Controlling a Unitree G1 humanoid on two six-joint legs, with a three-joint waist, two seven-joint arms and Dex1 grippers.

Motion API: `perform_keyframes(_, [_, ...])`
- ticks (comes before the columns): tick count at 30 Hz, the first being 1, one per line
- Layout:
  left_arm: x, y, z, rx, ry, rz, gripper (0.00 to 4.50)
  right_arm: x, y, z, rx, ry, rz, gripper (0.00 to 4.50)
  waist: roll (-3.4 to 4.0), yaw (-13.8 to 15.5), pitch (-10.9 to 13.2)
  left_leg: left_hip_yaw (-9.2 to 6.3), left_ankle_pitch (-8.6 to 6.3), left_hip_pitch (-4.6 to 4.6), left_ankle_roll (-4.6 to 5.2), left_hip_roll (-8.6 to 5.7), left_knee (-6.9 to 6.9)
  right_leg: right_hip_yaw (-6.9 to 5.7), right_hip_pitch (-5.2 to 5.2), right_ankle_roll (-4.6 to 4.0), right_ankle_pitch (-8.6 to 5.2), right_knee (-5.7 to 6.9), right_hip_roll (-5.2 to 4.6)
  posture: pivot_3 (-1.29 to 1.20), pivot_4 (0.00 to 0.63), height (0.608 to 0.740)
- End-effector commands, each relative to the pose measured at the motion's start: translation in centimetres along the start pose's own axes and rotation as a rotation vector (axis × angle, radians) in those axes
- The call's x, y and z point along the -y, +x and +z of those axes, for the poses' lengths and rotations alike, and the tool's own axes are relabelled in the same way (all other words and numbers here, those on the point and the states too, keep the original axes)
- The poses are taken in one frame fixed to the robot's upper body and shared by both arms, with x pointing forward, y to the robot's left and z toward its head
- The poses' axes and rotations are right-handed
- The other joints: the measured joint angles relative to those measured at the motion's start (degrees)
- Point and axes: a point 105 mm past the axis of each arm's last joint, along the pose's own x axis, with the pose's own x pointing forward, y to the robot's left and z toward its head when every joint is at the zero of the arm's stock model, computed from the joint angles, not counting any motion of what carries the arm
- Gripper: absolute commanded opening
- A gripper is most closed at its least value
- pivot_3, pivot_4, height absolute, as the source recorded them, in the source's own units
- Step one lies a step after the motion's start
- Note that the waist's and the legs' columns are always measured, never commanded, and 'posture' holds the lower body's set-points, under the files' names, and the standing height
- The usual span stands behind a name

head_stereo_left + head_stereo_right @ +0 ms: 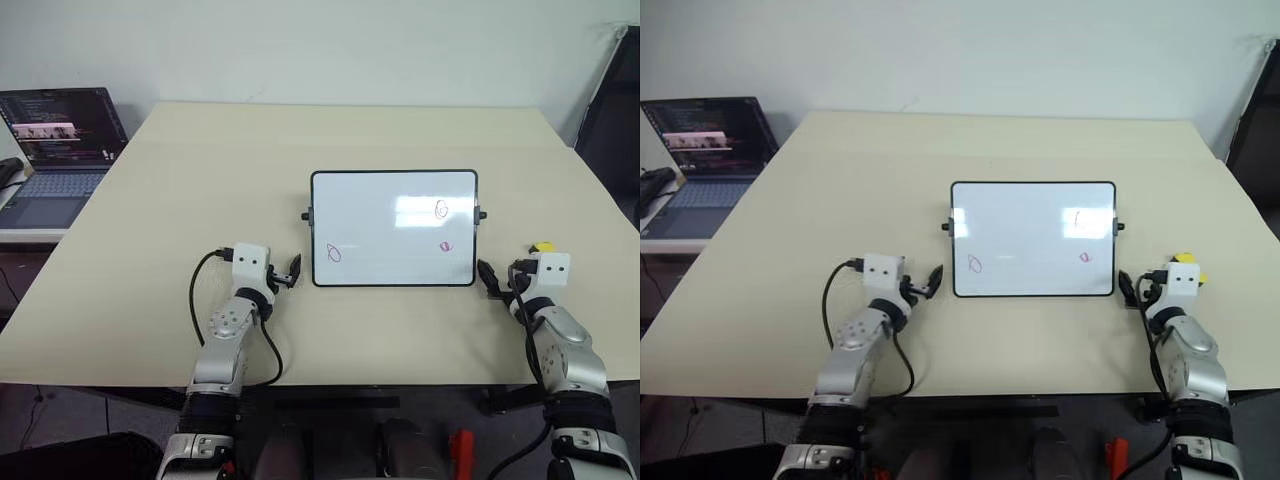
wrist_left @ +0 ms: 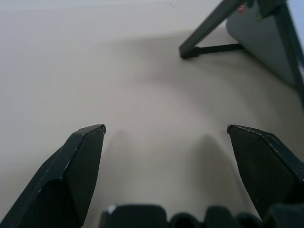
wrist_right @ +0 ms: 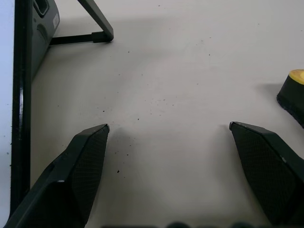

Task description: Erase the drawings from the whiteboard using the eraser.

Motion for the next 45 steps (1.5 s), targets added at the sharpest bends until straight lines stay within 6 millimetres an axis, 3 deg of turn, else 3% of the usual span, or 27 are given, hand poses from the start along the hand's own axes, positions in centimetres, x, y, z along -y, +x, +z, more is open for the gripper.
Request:
perform_keyframes(1, [0.4, 0.4, 1.0, 0.029, -0.012, -0.028, 4.50, -0.5, 0.1, 0.3, 0.011, -0.003, 0.019, 4.45, 0.00, 0.0, 0.0, 0.00, 0.00, 0.00, 0.00, 0.00, 0.00, 0.00, 0.00, 0.00, 0.00, 0.01, 0.00, 0.00, 0.150, 0.740])
perform_keyframes(6, [-0.2, 0.4, 1.5, 0.038, -0.031, -0.028, 4.50, -1.3, 0.4, 0.8, 0.030, 0.007, 0.033, 4.45, 0.00, 0.0, 0.0, 0.00, 0.00, 0.02, 0.00, 0.00, 0.00, 0.00, 0.01, 0.00, 0.00, 0.02, 0.00, 0.00, 0.150, 0.740])
perform_keyframes(11, [-1.2, 0.5, 1.5, 0.037, -0.024, -0.014, 4.50, -0.6, 0.5, 0.9, 0.032, -0.004, 0.022, 4.45, 0.00, 0.0, 0.0, 0.00, 0.00, 0.02, 0.00, 0.00, 0.00, 0.00, 0.00, 0.00, 0.00, 0.03, 0.01, 0.00, 0.150, 0.740])
perform_keyframes(17, [-0.6, 0.5, 1.3, 0.034, -0.020, -0.023, 4.50, 1.1, 0.3, 0.9, 0.025, -0.012, -0.020, 4.45, 0.00, 0.2, 0.0, -0.01, 0.00, -0.04, 0.00, -0.02, 0.00, -0.02, 0.00, 0.00, 0.00, -0.02, -0.02, 0.00, 0.150, 0.740])
perform_keyframes(21, [0.0, 0.0, 2.0, 0.046, -0.028, -0.056, 4.50, 0.8, 0.3, 2.0, 0.038, -0.027, 0.013, 4.45, 0.00, 0.2, 0.0, -0.02, 0.00, -0.03, 0.00, -0.02, 0.00, -0.03, 0.00, 0.00, 0.00, 0.00, -0.02, 0.00, 0.150, 0.740])
perform_keyframes(25, [-1.4, -0.3, 1.8, 0.036, -0.019, -0.026, 4.50, 0.9, 0.7, 1.9, 0.024, -0.032, 0.007, 4.45, 0.00, 0.1, 0.0, -0.02, 0.00, -0.04, 0.00, -0.02, 0.00, -0.03, -0.01, 0.00, 0.00, 0.00, -0.02, 0.00, 0.150, 0.740])
perform_keyframes(29, [-2.6, -0.7, 2.5, 0.044, -0.014, -0.039, 4.50, 1.6, 0.7, 2.4, 0.031, -0.038, 0.001, 4.45, 0.00, 0.0, 0.0, -0.02, 0.00, -0.02, 0.00, 0.00, 0.00, -0.02, -0.01, 0.00, 0.00, 0.02, 0.00, 0.00, 0.150, 0.740])
perform_keyframes(34, [-4.2, -1.2, 6.5, 0.119, 0.004, -0.138, 4.50, 3.2, 0.0, 4.7, 0.069, -0.050, -0.006, 4.45, 0.01, 0.1, 0.0, -0.02, 0.00, -0.05, 0.00, -0.01, 0.00, -0.03, -0.02, 0.00, 0.00, 0.01, -0.01, 0.00, 0.150, 0.740])
perform_keyframes(38, [-3.1, -1.7, 10.5, 0.179, 0.023, -0.294, 4.50, 5.8, -1.2, 7.8, 0.109, -0.048, -0.025, 4.45, 0.01, 0.3, 0.1, -0.08, 0.00, -0.19, 0.00, -0.02, 0.03, -0.11, -0.07, 0.00, 0.00, -0.04, -0.02, 0.00, 0.150, 0.740])
perform_keyframes(40, [-1.2, -2.0, 11.9, 0.187, 0.033, -0.418, 4.50, 7.3, -1.6, 8.8, 0.109, -0.059, -0.047, 4.45, 0.01, 0.3, 0.1, -0.07, 0.00, -0.23, 0.00, -0.03, 0.06, -0.12, -0.07, 0.00, 0.00, -0.05, -0.04, 0.00, 0.150, 0.740])
perform_keyframes(45, [3.2, -1.9, 12.6, 0.186, 0.022, -0.578, 4.50, 9.3, -1.3, 8.3, 0.036, -0.090, -0.047, 4.45, -0.01, 0.1, 0.1, -0.05, 0.00, -0.14, 0.00, -0.02, 0.06, -0.09, -0.02, 0.00, 0.00, -0.05, -0.02, 0.00, 0.150, 0.740])
